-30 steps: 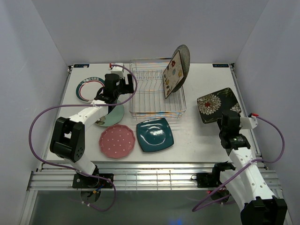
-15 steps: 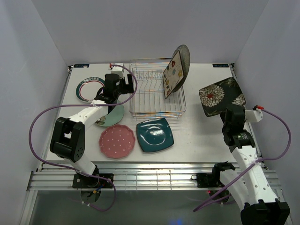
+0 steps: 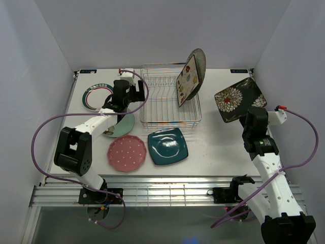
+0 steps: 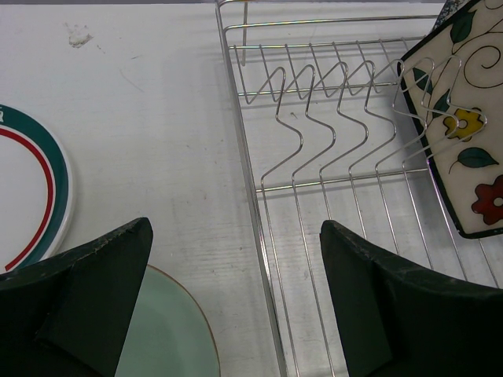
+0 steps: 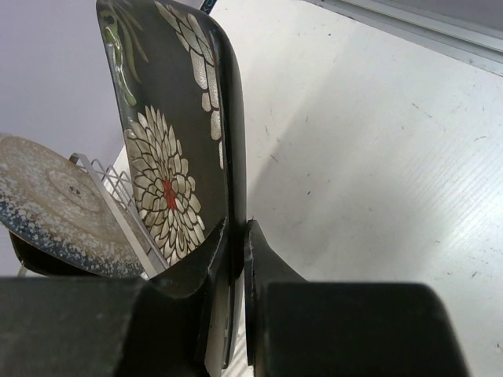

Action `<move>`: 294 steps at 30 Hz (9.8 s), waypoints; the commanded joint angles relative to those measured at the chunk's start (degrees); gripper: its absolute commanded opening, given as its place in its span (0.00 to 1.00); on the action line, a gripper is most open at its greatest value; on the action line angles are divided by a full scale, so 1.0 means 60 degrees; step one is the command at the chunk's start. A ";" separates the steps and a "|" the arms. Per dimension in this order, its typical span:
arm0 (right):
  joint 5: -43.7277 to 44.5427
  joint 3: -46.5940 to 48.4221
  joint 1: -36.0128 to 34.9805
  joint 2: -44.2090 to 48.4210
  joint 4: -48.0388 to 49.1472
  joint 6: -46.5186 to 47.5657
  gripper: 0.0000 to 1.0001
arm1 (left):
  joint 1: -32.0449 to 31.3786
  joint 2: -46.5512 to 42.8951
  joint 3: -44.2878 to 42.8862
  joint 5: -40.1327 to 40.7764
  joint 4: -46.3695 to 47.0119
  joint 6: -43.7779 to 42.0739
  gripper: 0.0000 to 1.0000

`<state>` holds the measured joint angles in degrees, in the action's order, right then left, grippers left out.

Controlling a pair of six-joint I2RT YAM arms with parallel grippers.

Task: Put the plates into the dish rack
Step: Pick up the plate at the center of the board, then insert the plate into the dish rack.

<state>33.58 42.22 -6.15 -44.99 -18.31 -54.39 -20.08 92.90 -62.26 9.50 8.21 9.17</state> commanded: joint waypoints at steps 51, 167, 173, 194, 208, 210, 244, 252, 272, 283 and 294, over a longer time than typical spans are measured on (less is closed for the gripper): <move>0.1726 0.4418 -0.4349 -0.2373 0.4044 0.3365 0.08 | 0.0035 -0.0454 -0.0126 -0.0059 0.0141 -0.0078 0.98; 0.3090 1.0995 -0.5669 -1.1075 0.7989 1.4866 0.08 | 0.0035 -0.0293 -0.0170 -0.0177 0.0112 -0.0049 0.98; 0.2650 1.1786 -0.5669 -1.1368 0.6421 1.4514 0.08 | 0.0035 -0.0308 -0.0170 -0.0177 0.0097 -0.0063 0.98; 0.2914 1.2358 -0.5478 -1.2057 0.5278 1.4588 0.08 | 0.0035 -0.0337 -0.0199 -0.0147 0.0082 -0.0049 0.98; 0.3016 1.3017 -0.5435 -1.2760 0.4341 1.4251 0.08 | 0.0036 -0.0337 -0.0185 -0.0177 0.0068 -0.0063 0.98; 0.3045 1.3120 -0.5435 -1.2847 0.4165 1.4222 0.08 | 0.0035 -0.0366 -0.0185 -0.0162 0.0053 -0.0063 0.98; 0.2255 1.4043 -0.5274 -1.3478 0.1998 1.2656 0.08 | 0.0035 -0.0308 -0.0214 -0.0162 0.0024 -0.0049 0.98; 0.1699 1.3999 -0.4908 -1.3434 0.1411 1.1762 0.10 | 0.0035 -0.0294 -0.0229 -0.0177 0.0024 -0.0063 0.98; 0.1551 1.3706 -0.4644 -1.3185 0.1220 1.1277 0.38 | 0.0035 -0.0250 -0.0244 -0.0162 0.0024 -0.0063 0.98; 0.1185 1.3092 -0.4658 -1.2293 0.1264 1.0955 0.48 | 0.0035 -0.0235 -0.0258 -0.0133 0.0024 -0.0063 0.98; 0.0190 1.0441 -0.4746 -1.0184 0.2450 1.0603 0.74 | 0.0035 -0.0264 -0.0244 -0.0162 0.0024 -0.0078 0.98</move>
<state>36.95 107.02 -34.26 -110.19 -8.80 10.52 -20.08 92.90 -62.28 8.93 8.16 8.99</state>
